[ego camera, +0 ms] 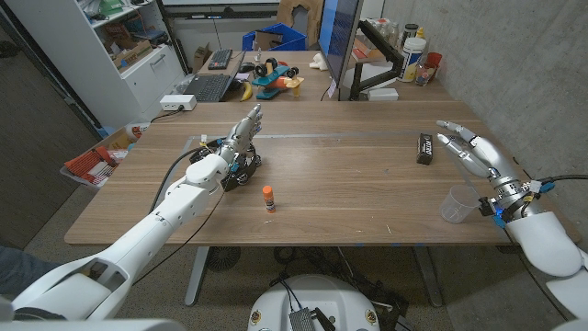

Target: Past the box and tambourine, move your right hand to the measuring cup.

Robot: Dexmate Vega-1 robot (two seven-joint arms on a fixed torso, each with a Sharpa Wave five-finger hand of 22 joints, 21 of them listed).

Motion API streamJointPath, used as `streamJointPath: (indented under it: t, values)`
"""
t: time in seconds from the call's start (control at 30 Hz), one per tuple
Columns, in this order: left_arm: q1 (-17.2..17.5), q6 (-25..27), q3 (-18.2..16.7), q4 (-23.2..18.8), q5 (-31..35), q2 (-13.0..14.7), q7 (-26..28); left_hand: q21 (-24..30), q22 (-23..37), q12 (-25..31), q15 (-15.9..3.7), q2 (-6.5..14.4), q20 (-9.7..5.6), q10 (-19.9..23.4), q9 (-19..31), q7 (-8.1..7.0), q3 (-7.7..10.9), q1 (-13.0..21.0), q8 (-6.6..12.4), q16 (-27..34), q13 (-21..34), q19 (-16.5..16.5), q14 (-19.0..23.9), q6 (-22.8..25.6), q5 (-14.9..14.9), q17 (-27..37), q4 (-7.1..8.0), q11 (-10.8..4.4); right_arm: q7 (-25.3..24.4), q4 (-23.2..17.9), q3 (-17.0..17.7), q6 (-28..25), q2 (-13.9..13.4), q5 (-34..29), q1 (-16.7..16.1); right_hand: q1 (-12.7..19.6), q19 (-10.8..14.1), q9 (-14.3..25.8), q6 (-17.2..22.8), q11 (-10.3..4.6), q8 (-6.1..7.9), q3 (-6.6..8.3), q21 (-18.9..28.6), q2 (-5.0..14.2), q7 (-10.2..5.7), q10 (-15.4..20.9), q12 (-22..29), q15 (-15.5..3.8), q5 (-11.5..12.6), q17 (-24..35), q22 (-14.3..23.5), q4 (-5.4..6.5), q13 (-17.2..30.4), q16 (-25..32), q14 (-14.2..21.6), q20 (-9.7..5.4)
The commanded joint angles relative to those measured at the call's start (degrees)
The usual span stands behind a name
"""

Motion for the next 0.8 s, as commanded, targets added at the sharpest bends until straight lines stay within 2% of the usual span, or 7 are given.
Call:
streamJointPath:
  t: [0.03,0.4,0.43,0.53,0.63,0.8]
  values:
    - [0.3,0.45,-0.36,-0.75,0.05,0.51,0.2,-0.26,0.29,-0.05,-0.02,0.56,0.36,-0.54,0.18,0.05,0.13,-0.05,0.34,-0.15,0.11,-3.34,-0.45,0.49,-0.24,0.14,-0.13,-0.07,-2.05,-1.19,0.49,-0.85,0.96,-4.33,-1.1,-0.1,0.14,0.2,0.77,-0.13,0.36,0.11,-0.23,-0.43,-0.05,0.26,-0.1,-0.25,0.31,0.06,0.17,-0.42,0.27,0.21,0.68,0.16]
    - [0.0,-0.06,-0.53,-0.05,-0.22,0.35,-0.32,-0.6,0.3,-0.03,0.0,0.61,0.51,-0.5,0.17,0.02,0.06,-0.1,0.4,-0.16,0.11,-3.47,-0.52,0.74,-0.25,0.14,-0.16,0.06,-3.16,-1.71,0.47,-1.04,1.89,-5.73,-2.26,-0.27,0.37,0.25,1.12,-0.57,0.36,0.04,-0.59,-0.48,-0.34,1.01,0.06,-0.51,0.51,0.0,0.18,-0.48,0.28,0.39,1.26,0.1]
    - [-0.02,-0.48,-0.53,0.16,-0.11,0.23,-0.33,-0.64,0.31,0.0,0.02,0.62,0.54,-0.45,0.17,0.02,0.05,-0.11,0.41,-0.15,0.11,-3.47,-0.51,0.78,-0.25,0.14,-0.16,0.04,-3.48,-1.79,0.43,-1.12,2.0,-6.37,-2.36,-0.44,0.44,0.29,2.35,-1.62,0.69,0.0,-1.02,-0.47,-1.55,1.83,0.22,-1.31,0.71,-0.05,0.19,-0.52,0.29,0.61,2.02,0.11]
    - [-0.02,-1.16,-0.56,0.35,0.11,0.17,-0.37,-0.71,0.31,0.01,-0.02,0.64,0.58,-0.41,0.17,0.0,0.03,-0.13,0.51,-0.11,0.11,-3.42,-0.41,1.07,-0.25,0.14,-0.17,0.0,-3.65,-2.59,0.51,-2.26,2.02,-7.88,-2.99,-0.52,0.91,0.3,3.94,-2.94,1.11,-0.02,-1.34,-0.48,-2.4,2.73,0.36,-1.6,0.91,-0.14,0.2,-0.64,0.27,0.67,2.47,0.15]
    - [-0.07,-1.2,-0.65,0.41,0.05,0.18,-0.39,-0.74,0.31,0.04,-0.03,0.64,0.58,-0.33,0.17,-0.01,0.01,-0.15,0.51,-0.09,0.11,-3.38,-0.38,1.11,-0.25,0.14,-0.17,-0.01,-3.72,-2.89,0.46,-2.89,1.98,-8.38,-3.3,-0.54,1.0,0.3,4.6,-3.23,1.27,0.0,-1.52,-0.42,-3.13,2.84,0.3,-1.62,0.99,-0.16,0.21,-0.68,0.26,0.64,2.52,0.14]
    - [-0.25,-1.33,-0.64,0.88,-0.09,0.06,-0.74,-0.84,0.32,0.08,-0.03,0.66,0.6,-0.24,0.17,-0.02,-0.02,-0.18,0.51,-0.08,0.11,-3.3,-0.34,1.18,-0.26,0.14,-0.18,-0.09,-4.03,-3.62,0.48,-4.25,2.0,-9.43,-3.81,-0.53,1.0,0.3,4.64,-3.04,1.19,0.03,-1.69,-0.37,-3.25,2.76,0.2,-1.38,1.06,-0.19,0.21,-0.74,0.25,0.54,2.37,0.15]
